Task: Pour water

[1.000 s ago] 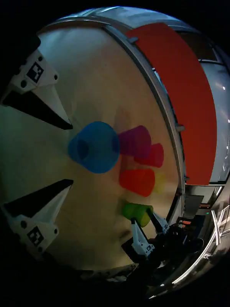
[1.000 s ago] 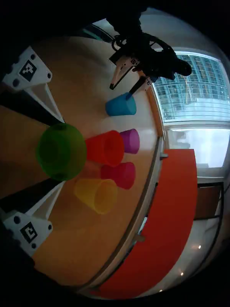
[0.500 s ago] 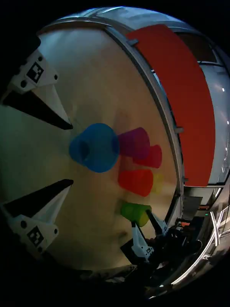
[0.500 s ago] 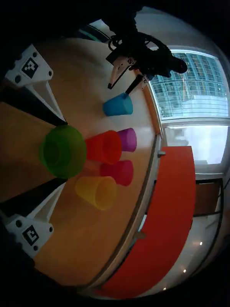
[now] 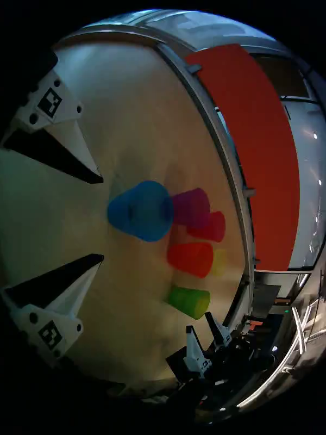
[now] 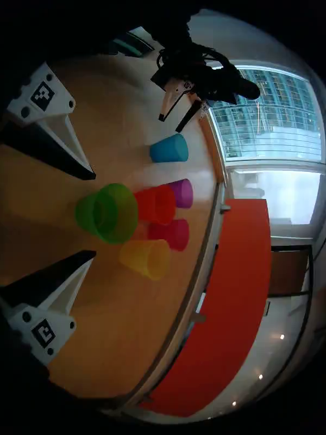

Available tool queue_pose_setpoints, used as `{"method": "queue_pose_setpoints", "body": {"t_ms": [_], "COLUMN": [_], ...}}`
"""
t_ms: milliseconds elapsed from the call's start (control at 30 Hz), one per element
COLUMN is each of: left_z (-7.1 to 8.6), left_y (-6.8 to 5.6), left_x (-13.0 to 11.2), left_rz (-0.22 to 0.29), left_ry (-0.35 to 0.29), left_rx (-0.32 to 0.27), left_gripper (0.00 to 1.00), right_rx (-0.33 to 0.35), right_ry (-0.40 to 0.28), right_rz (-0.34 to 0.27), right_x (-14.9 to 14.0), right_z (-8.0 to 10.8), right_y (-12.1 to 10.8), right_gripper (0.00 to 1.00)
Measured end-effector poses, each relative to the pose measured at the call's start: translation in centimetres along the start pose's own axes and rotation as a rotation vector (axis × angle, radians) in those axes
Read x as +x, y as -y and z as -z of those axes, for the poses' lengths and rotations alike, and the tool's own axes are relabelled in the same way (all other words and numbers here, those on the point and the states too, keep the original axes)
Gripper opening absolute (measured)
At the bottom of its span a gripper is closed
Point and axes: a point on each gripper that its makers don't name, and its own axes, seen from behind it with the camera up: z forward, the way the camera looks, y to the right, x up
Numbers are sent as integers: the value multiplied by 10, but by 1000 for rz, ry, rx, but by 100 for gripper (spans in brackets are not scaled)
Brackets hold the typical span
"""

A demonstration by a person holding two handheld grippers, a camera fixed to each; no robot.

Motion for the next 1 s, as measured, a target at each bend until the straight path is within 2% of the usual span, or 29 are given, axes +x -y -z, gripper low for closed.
{"method": "queue_pose_setpoints", "body": {"t_ms": [267, 400, 733, 1000], "left_z": [12, 17, 33, 42], "left_y": [-1, 4, 17, 29], "left_x": [-4, -4, 6, 18], "left_rz": [27, 52, 141, 203], "left_ry": [-19, -44, -164, -272], "left_rx": [21, 46, 126, 216], "left_gripper": [96, 96, 96, 96], "right_rx": [-43, -73, -161, -279], "right_ry": [-49, -77, -190, -269], "right_rz": [-21, -28, -77, -122], "right_x": [3, 4, 24, 37], "right_z": [22, 31, 52, 68], "right_y": [3, 2, -7, -26], "right_gripper": [100, 100, 100, 100]}}
